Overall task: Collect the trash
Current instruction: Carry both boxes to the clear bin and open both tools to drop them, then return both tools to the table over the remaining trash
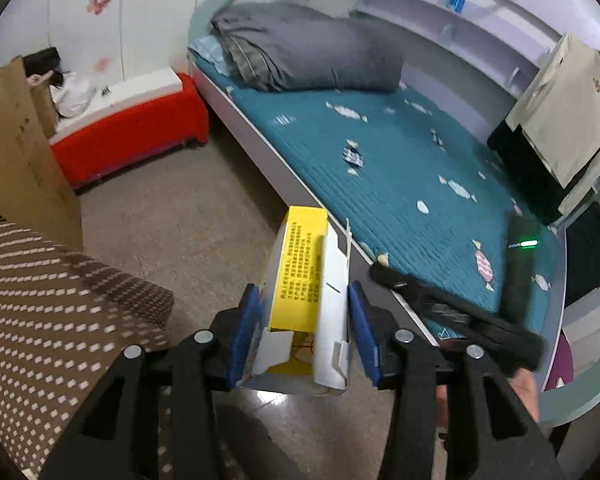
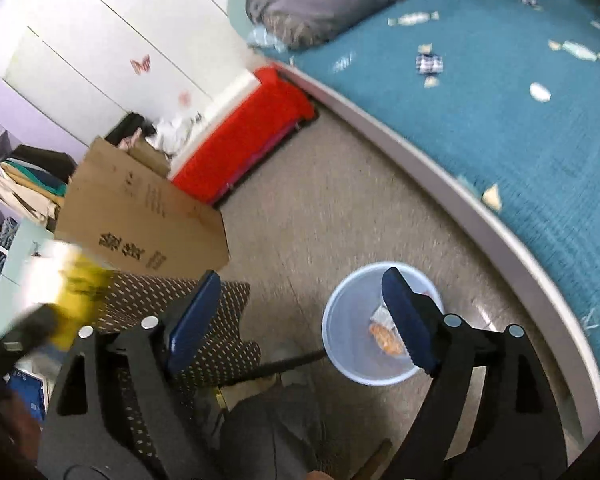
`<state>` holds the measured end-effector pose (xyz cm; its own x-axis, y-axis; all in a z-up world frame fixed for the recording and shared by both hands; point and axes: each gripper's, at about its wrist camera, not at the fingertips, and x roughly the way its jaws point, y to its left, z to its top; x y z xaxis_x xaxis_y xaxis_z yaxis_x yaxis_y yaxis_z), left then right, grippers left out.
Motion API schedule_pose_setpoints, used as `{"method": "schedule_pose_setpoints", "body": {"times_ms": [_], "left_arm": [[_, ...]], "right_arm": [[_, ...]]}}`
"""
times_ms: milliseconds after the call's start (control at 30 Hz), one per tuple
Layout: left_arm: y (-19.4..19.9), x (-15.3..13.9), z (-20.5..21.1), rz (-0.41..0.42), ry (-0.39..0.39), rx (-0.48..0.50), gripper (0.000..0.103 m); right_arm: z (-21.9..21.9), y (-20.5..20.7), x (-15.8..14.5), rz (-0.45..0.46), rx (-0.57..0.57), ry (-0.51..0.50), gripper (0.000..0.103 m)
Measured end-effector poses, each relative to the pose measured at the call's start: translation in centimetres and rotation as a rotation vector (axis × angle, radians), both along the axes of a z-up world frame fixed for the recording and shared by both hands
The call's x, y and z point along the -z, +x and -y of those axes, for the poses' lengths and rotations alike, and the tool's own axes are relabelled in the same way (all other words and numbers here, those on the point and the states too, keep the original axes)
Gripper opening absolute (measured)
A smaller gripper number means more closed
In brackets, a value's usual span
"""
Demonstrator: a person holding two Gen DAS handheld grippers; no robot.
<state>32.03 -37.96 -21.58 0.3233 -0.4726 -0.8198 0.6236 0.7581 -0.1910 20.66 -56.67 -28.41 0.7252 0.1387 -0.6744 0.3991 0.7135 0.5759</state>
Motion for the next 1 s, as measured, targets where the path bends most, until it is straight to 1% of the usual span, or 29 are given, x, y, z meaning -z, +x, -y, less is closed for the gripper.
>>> {"method": "schedule_pose_setpoints", "body": {"times_ms": [33, 67, 100, 133, 200, 300, 367, 533, 700, 833, 1000], "left_arm": [[0.3, 0.4, 0.5, -0.014, 0.004, 0.006, 0.048], [0.6, 0.8, 1.1, -0.031, 0.007, 0.015, 0.063], [0.9, 1.4, 1.6, -0.052, 0.022, 0.017, 0.074], [1.2, 1.7, 1.8, -0.055, 0.038, 0.003, 0.091], [1.4, 2.1, 1.9, -0.049, 0.053, -0.023, 0.092], [1.5, 2.1, 1.2, -0.055, 0.060, -0.054, 0.092], [1.1, 1.7, 0.6, -0.039, 0.056, -0.066, 0.093], [0.0, 0.2, -1.3, 0.014, 0.048, -0.081, 0.094], [-1.3, -1.2, -3.0, 0.066, 0.048, -0.097, 0.094], [-2.1, -2.5, -4.7, 0.091, 0.027, -0.114, 0.094], [-3.5, -4.5, -7.0, 0.147, 0.012, -0.133, 0.094]], "right_arm": [[0.1, -0.3, -0.6, 0.012, 0.002, -0.007, 0.084], [0.4, -0.7, -1.3, 0.024, 0.006, -0.011, 0.085], [0.4, -0.9, -1.7, 0.032, 0.010, -0.012, 0.086], [0.6, -1.1, -2.0, 0.040, 0.012, -0.013, 0.087], [0.6, -1.5, -2.5, 0.049, 0.018, -0.020, 0.093], [0.2, -1.7, -2.9, 0.051, 0.020, -0.029, 0.096], [-0.2, -1.7, -2.9, 0.040, 0.020, -0.040, 0.097], [-1.6, -2.0, -3.4, 0.023, 0.019, -0.067, 0.097], [-3.3, -2.3, -4.6, 0.030, 0.001, -0.096, 0.097], [-4.9, -2.7, -6.5, 0.055, -0.014, -0.116, 0.097], [-7.3, -2.9, -9.0, 0.083, -0.034, -0.148, 0.097]]}}
